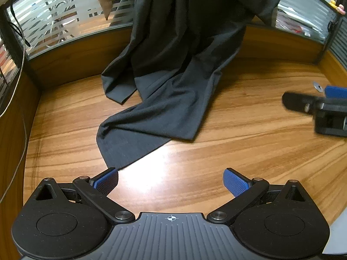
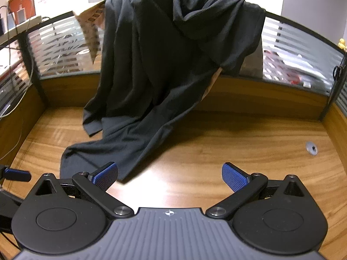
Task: Fold clothes
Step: 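Grasp the trousers' hem with the right gripper and lift it up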
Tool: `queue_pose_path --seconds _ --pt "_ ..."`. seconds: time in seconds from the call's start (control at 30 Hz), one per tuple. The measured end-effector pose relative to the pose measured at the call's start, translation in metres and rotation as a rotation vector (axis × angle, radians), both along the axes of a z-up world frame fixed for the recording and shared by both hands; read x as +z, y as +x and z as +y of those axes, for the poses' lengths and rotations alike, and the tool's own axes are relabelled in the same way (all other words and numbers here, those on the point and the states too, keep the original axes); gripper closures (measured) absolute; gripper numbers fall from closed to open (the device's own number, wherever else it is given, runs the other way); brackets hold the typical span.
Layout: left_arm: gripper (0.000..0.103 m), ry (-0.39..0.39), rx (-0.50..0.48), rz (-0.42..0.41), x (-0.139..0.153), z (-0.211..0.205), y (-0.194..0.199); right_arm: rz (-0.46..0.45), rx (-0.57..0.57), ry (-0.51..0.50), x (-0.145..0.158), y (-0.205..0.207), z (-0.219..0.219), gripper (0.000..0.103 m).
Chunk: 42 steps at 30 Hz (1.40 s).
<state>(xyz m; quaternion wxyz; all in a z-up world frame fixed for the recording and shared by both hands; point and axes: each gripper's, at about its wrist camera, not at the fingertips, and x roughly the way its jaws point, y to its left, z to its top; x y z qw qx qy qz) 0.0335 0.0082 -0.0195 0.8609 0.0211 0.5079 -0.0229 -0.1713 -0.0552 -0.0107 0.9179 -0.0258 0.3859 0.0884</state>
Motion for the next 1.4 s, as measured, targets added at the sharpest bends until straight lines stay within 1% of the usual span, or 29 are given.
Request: queue_pose_path --seconds 0.13,0.23,0.4,0.67,0.8,0.87,0.97,1.03,1.1,1.17,1.2,1.3,1.33,1.37,1.4 --pt "0.0 0.005 0.001 0.005 -0.003 0.004 0.011 -0.022 -0.014 0.008 0.011 0.029 -0.01 0.0" --pt "0.0 -0.001 0.003 0.017 -0.006 0.005 0.02 -0.048 -0.044 0.023 0.025 0.057 -0.02 0.0" --pt "0.0 -0.02 0.006 0.039 -0.013 0.009 0.03 -0.083 -0.123 0.057 0.051 0.112 -0.04 0.0" --pt "0.0 -0.037 0.009 0.06 -0.024 0.015 0.045 -0.07 -0.152 0.173 0.086 0.195 -0.058 0.0" --pt "0.0 -0.039 0.009 0.066 -0.028 0.017 0.052 -0.056 -0.183 0.288 0.1 0.233 -0.066 0.0" --pt "0.0 -0.04 0.009 0.07 -0.03 0.019 0.056 -0.06 -0.199 0.313 0.105 0.249 -0.066 0.0" --pt "0.0 -0.041 0.009 0.074 -0.033 0.021 0.061 -0.056 -0.217 0.29 0.109 0.276 -0.064 0.0" --pt "0.0 -0.042 0.009 0.078 -0.035 0.022 0.065 -0.011 -0.224 0.284 0.104 0.294 -0.064 0.002" --pt "0.0 -0.054 0.006 0.062 -0.034 0.022 0.067 0.036 -0.228 0.286 0.096 0.309 -0.065 0.012" --pt "0.0 -0.067 0.002 0.045 -0.032 0.023 0.069 0.081 -0.233 0.277 0.087 0.321 -0.066 0.037" --pt "0.0 -0.073 0.0 0.037 -0.032 0.023 0.07 0.101 -0.23 0.267 0.082 0.324 -0.065 0.043" --pt "0.0 -0.062 -0.018 -0.007 -0.025 0.021 0.08 0.127 -0.179 0.195 0.066 0.324 -0.059 0.068" --pt "0.0 -0.051 -0.029 -0.023 -0.023 0.018 0.087 0.128 -0.164 0.174 0.062 0.322 -0.059 0.081" --pt "0.0 -0.04 -0.04 -0.039 -0.021 0.016 0.095 0.129 -0.149 0.153 0.058 0.319 -0.058 0.085" --pt "0.0 -0.035 -0.055 -0.06 -0.017 0.012 0.103 0.128 -0.137 0.147 0.056 0.317 -0.06 0.085"
